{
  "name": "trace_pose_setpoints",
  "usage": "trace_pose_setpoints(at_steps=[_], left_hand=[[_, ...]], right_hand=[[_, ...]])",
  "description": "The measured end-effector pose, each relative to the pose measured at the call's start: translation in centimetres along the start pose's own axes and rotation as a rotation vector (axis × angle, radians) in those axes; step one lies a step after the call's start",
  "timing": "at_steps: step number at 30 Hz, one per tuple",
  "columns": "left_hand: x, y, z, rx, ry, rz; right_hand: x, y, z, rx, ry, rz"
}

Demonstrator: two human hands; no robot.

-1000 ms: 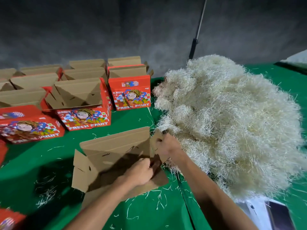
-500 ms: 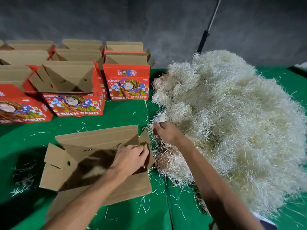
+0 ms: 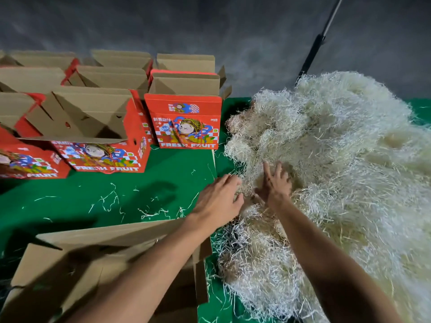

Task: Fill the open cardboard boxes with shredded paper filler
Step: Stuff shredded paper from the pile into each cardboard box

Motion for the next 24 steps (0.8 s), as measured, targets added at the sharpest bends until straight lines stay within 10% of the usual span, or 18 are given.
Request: trace_pose_setpoints(at_steps=[12,24], left_hand=[[0.5,0.7,-0.5,-0.204,-0.314,-0.063],[-9.1,-4.4,-2.6,-0.674,-1.519,0.197]], right_hand=[[-0.7,2.0,-1.0,-0.058,-0.015,-0.057],[-22.6,-9.0,-11.4,-0.351,0.613,0.580]])
Point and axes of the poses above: each hand's wrist, its own y-axis towards the middle knuckle, its own x-axis out of the palm, z = x × y, the point moved 6 cm from there along y, towards the middle knuckle, and after that the axes turned 4 degrees about -x, right-handed, at the moved point
